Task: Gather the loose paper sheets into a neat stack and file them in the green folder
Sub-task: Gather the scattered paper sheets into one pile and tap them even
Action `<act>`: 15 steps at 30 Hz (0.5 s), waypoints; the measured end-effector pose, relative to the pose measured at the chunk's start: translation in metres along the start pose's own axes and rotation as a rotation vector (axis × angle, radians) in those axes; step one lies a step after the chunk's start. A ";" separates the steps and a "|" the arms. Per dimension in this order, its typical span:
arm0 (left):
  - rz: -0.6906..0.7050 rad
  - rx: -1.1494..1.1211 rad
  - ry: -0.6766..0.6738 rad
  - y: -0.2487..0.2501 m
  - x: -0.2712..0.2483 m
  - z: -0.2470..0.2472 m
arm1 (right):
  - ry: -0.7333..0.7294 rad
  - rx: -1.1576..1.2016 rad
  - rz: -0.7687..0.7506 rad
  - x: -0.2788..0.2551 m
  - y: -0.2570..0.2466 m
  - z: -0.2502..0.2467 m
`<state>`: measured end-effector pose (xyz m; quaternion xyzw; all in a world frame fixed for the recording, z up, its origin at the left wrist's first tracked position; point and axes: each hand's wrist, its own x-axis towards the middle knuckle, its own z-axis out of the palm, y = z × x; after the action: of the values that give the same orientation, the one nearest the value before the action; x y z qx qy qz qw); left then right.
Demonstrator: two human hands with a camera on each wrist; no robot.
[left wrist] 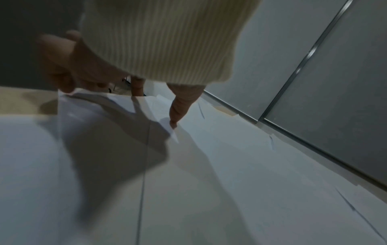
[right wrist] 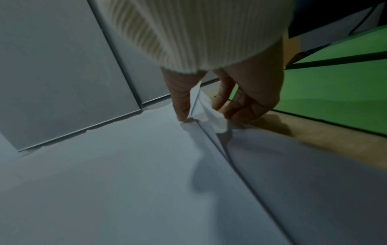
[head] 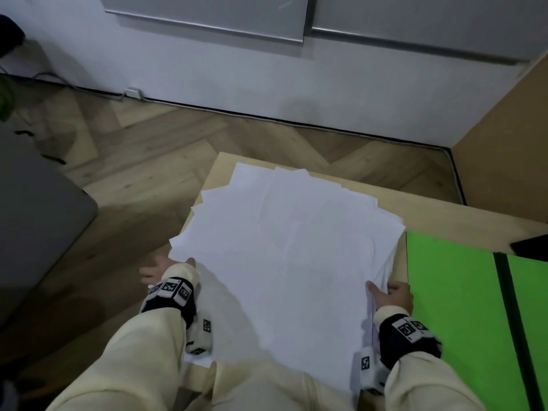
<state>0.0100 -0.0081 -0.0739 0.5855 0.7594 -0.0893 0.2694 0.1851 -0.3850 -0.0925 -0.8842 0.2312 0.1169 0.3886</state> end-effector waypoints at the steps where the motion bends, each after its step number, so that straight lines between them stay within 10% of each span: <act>1: 0.002 0.012 -0.021 -0.001 0.002 -0.002 | -0.001 0.009 0.000 0.000 0.001 0.001; 15: 0.347 -0.253 -0.103 0.014 0.017 -0.010 | -0.190 -0.007 0.021 -0.005 -0.018 0.020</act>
<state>0.0172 0.0144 -0.0717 0.6637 0.6376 0.0249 0.3904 0.1895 -0.3576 -0.0928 -0.8681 0.2023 0.2051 0.4042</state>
